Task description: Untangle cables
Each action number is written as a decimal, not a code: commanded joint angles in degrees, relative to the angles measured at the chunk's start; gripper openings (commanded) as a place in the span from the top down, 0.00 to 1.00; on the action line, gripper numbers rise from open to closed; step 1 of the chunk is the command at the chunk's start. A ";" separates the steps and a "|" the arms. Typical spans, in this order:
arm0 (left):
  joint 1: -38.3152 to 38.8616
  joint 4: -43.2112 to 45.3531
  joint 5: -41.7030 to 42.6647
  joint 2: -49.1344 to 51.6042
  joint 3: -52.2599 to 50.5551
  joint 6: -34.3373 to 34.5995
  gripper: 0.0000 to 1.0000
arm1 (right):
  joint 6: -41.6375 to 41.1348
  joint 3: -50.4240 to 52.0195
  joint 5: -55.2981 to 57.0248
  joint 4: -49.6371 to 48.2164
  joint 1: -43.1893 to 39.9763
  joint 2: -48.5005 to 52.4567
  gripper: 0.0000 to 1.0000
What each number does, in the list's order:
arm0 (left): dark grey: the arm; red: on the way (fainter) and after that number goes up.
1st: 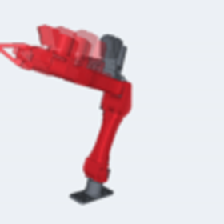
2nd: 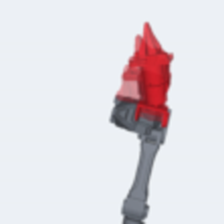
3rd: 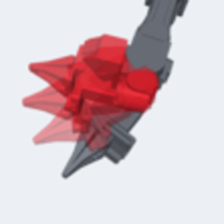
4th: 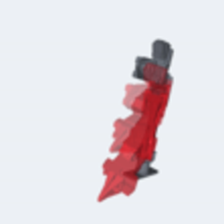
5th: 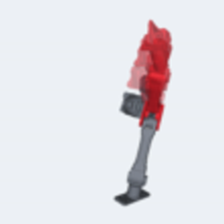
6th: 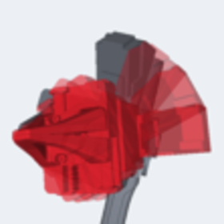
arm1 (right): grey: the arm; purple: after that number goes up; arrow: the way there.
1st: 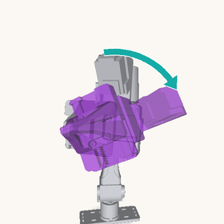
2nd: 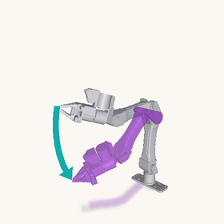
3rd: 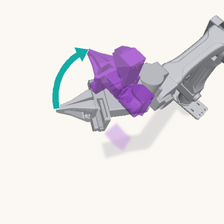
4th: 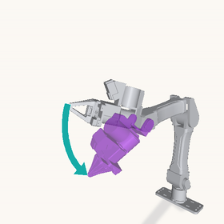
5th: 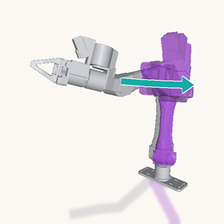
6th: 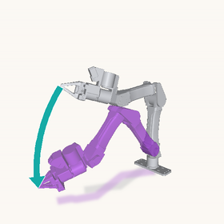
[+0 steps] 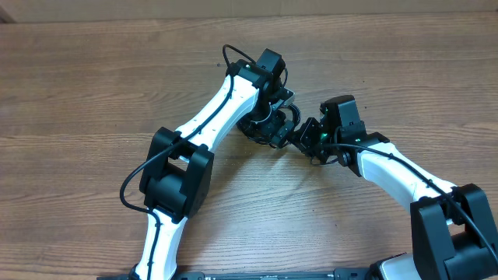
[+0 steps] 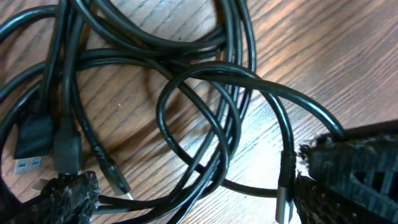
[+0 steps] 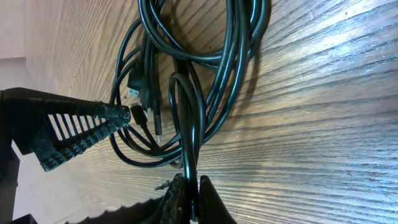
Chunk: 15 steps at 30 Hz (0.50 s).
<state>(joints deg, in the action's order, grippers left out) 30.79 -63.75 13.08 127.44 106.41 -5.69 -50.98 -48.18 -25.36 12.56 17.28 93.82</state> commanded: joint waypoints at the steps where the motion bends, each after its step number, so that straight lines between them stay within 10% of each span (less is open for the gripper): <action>1: 0.37 0.42 -1.29 0.79 -0.26 1.90 0.00 | -0.24 0.09 -1.73 -0.52 0.22 0.17 0.96; 15: 0.37 1.79 -1.51 0.83 -0.31 2.78 0.00 | -1.09 0.09 -5.70 -3.13 0.22 0.17 0.96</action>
<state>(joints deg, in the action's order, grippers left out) 30.74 -62.26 11.14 127.44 106.41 -3.95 -51.00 -48.18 -27.20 11.44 17.28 93.82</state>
